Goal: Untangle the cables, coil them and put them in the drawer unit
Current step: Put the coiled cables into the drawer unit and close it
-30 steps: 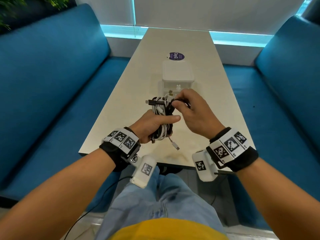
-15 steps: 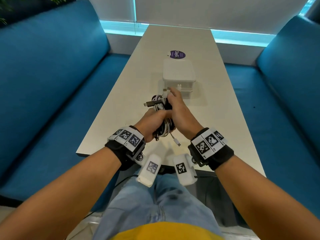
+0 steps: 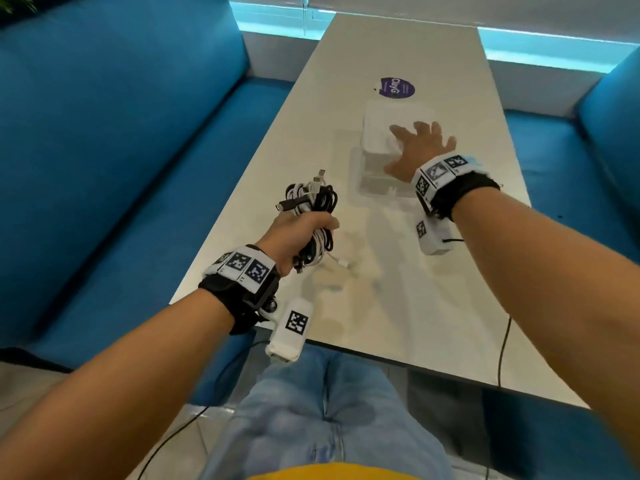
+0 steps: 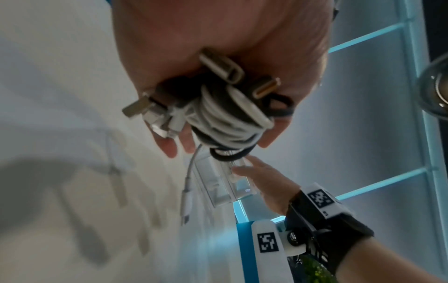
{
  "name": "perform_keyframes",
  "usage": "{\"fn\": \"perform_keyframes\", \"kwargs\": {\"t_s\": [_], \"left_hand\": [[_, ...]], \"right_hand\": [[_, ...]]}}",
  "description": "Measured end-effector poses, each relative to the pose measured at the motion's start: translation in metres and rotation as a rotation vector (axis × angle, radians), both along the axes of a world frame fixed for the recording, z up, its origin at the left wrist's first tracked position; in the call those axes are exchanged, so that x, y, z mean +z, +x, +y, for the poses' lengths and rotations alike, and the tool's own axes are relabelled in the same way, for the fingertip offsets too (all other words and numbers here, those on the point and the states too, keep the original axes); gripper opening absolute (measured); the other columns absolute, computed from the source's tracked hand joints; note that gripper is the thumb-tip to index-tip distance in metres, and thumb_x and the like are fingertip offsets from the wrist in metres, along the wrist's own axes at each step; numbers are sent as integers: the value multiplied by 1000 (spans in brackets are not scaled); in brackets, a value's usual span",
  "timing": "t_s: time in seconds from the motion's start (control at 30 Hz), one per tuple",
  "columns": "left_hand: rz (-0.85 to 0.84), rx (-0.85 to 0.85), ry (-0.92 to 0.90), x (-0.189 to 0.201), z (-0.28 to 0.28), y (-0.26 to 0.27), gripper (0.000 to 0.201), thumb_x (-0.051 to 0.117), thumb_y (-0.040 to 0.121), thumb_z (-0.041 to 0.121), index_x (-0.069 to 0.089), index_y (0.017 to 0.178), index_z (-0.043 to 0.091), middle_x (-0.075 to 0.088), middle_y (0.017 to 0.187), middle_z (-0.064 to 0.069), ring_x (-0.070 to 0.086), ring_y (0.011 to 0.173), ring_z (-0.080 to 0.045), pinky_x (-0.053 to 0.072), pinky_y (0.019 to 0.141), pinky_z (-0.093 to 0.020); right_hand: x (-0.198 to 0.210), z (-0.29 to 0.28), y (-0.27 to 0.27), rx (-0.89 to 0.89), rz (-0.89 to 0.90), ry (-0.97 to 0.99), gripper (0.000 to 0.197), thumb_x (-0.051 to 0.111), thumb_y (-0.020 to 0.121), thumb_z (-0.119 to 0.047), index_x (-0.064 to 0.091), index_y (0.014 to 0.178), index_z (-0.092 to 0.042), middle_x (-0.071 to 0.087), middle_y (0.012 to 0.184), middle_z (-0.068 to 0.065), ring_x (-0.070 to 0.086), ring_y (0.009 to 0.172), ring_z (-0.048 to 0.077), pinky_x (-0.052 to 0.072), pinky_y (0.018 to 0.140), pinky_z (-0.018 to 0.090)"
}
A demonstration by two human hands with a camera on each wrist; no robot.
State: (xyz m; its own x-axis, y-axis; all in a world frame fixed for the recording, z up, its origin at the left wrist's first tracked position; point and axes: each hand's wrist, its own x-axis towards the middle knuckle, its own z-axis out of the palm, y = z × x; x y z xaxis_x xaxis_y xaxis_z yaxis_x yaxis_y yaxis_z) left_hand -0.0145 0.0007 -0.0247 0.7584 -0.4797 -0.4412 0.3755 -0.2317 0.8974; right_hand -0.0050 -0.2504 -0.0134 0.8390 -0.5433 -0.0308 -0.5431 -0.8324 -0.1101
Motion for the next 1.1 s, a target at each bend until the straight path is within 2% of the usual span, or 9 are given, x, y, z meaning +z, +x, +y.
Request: {"fn": "perform_keyframes", "kwargs": {"t_s": [0.13, 0.27, 0.33, 0.47, 0.6, 0.7, 0.87, 0.97, 1.1], "left_hand": [[-208, -50, 90, 5, -4, 8, 6, 72, 78, 10, 67, 82, 10, 62, 71, -1, 59, 64, -9, 49, 61, -21], [-526, -237, 199, 17, -12, 11, 18, 71, 76, 11, 58, 63, 15, 57, 54, 4, 55, 51, -10, 44, 58, -23], [-706, -358, 300, 22, -12, 9, 12, 68, 74, 23, 61, 77, 15, 62, 67, 1, 61, 64, -16, 48, 65, -29], [-987, -496, 432, 20, -2, 5, 64, 52, 62, 52, 58, 117, 20, 68, 109, 0, 63, 102, -27, 52, 87, -43], [-980, -526, 529, 24, 9, -3, 59, 54, 61, 48, 58, 115, 24, 69, 106, 2, 62, 101, -29, 52, 86, -45], [-988, -502, 535, 23, 12, -5, 61, 51, 60, 50, 60, 112, 21, 70, 105, 2, 63, 99, -28, 53, 84, -45], [-1000, -508, 542, 23, 10, -5, 67, 46, 57, 58, 61, 111, 22, 70, 99, 2, 64, 95, -26, 54, 82, -44], [-1004, -507, 557, 21, 10, -5, 67, 45, 56, 61, 61, 111, 24, 70, 99, 3, 64, 94, -27, 54, 82, -43], [-1000, -479, 591, 21, 12, -3, 45, 60, 65, 50, 62, 103, 26, 69, 92, 3, 63, 88, -28, 54, 78, -41]], "right_hand": [[-21, 16, -9, 14, -34, 28, 80, 65, 79, -30, 22, 146, -37, 20, 153, 7, 11, 144, 33, 20, 113, 56], [-16, 49, -38, 146, -41, 46, 76, 58, 83, -25, 22, 149, -35, 19, 155, 7, 9, 145, 33, 25, 111, 56], [-12, 66, -55, 201, -39, 52, 75, 58, 84, -25, 23, 149, -34, 21, 154, 8, 13, 144, 33, 29, 108, 56], [-10, 85, -85, 298, -84, 101, 70, 58, 83, -22, 31, 147, -32, 26, 152, 8, 20, 142, 29, 31, 108, 54], [-24, 98, -117, 164, -451, 396, 53, 57, 82, -11, 51, 134, -24, 37, 146, 5, 30, 139, 25, 29, 113, 40], [-41, 110, -142, -105, -663, 383, 30, 57, 80, -10, 55, 109, -18, 48, 120, 3, 51, 108, 22, 40, 88, 29], [-63, 116, -129, -198, -165, 559, 37, 64, 78, -46, 65, 97, -14, 65, 97, 2, 62, 82, 22, 48, 69, 31], [-63, 121, -111, -206, -132, 571, 34, 64, 76, -53, 68, 86, -21, 70, 85, -1, 66, 74, 21, 56, 69, 33], [-61, 126, -111, -223, -112, 469, 24, 64, 80, -42, 69, 83, -19, 69, 82, 1, 63, 70, 22, 46, 58, 26]]}}
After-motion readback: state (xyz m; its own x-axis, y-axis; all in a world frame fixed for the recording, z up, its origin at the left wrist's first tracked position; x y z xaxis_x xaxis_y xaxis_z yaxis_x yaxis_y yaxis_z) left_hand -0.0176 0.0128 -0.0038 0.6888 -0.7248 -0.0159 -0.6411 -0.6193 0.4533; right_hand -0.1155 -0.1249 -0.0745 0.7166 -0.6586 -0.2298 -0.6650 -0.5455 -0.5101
